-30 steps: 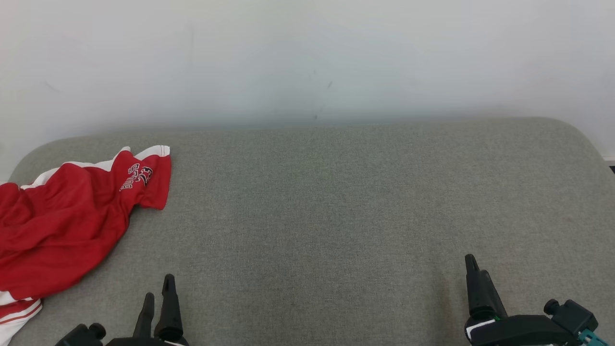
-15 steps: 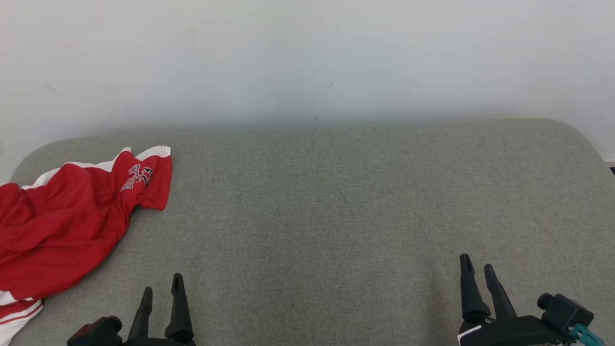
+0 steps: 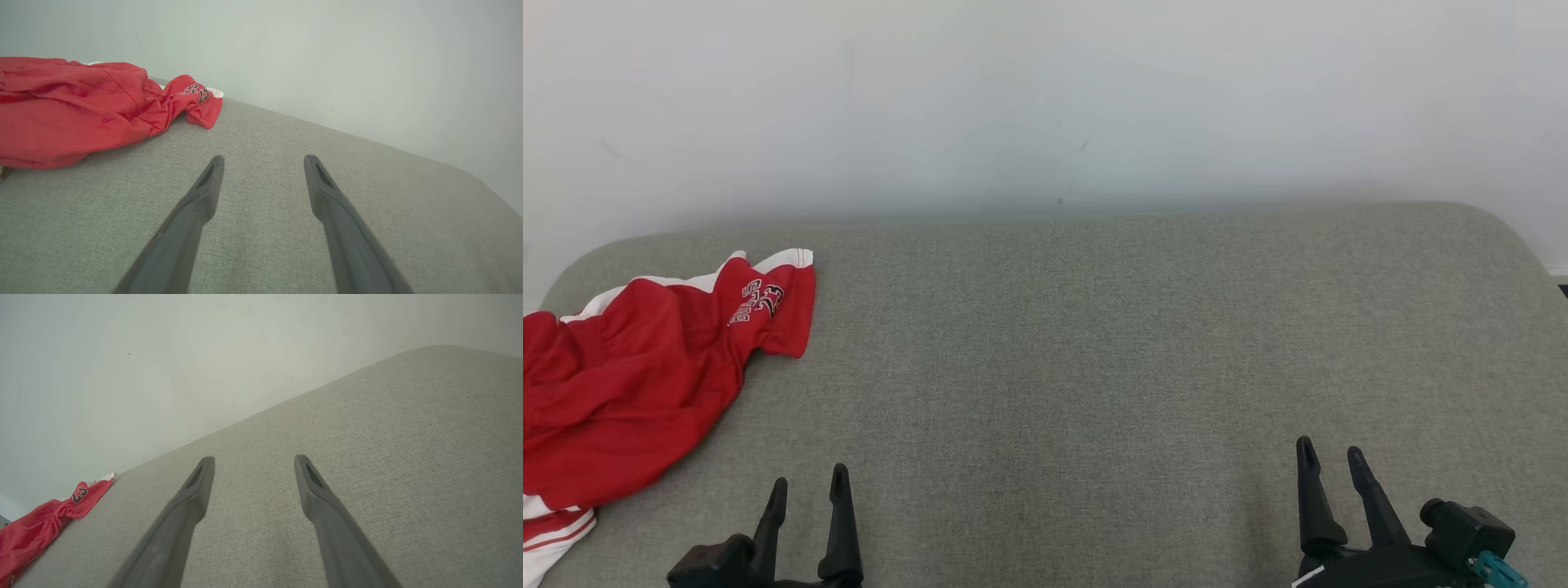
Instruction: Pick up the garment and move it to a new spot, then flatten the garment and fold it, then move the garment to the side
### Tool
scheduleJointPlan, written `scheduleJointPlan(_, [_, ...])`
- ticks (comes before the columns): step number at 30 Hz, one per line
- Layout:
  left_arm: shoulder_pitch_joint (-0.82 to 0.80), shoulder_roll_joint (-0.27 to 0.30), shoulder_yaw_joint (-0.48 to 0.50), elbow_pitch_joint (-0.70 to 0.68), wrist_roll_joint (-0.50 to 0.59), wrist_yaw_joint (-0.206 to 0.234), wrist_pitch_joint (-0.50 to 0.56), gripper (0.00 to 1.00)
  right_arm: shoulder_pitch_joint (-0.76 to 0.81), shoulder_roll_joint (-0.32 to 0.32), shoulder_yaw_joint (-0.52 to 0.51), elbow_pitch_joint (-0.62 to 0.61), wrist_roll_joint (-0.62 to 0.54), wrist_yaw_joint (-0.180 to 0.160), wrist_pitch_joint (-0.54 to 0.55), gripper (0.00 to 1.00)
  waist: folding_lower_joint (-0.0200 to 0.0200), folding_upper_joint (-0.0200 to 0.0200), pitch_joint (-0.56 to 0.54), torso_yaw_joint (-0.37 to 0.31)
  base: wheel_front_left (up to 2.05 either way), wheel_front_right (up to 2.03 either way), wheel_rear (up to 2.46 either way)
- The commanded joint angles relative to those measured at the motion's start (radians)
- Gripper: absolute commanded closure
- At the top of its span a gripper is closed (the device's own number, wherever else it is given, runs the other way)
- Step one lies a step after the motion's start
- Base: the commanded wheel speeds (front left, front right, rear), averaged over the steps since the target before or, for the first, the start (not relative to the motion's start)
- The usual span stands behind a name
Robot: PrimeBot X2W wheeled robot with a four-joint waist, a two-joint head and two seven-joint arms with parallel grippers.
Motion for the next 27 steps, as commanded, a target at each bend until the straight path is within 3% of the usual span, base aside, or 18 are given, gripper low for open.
scheduleJointPlan(1, [0.002, 0.009, -0.004, -0.009, 0.025, 0.005, -0.010, 0.00, 0.000, 0.000, -0.001, -0.006, -0.028, 0.004, -0.010, 0.00, 0.0000, 0.0000, 0.000, 0.000, 0.00, 0.00, 0.00])
scheduleJointPlan(13, [0.011, 0.009, -0.010, -0.012, 0.130, 0.017, -0.038, 0.00, 0.007, 0.000, -0.004, 0.000, -0.143, 0.005, -0.036, 0.00, 0.0000, 0.0000, 0.000, 0.001, 0.00, 0.00, 0.00])
scheduleJointPlan(27, [0.018, -0.001, -0.012, 0.028, 0.221, -0.007, -0.069, 0.00, 0.021, 0.000, -0.001, 0.002, -0.249, 0.004, -0.055, 0.00, 0.0000, 0.0000, -0.004, 0.004, 0.00, 0.00, 0.00])
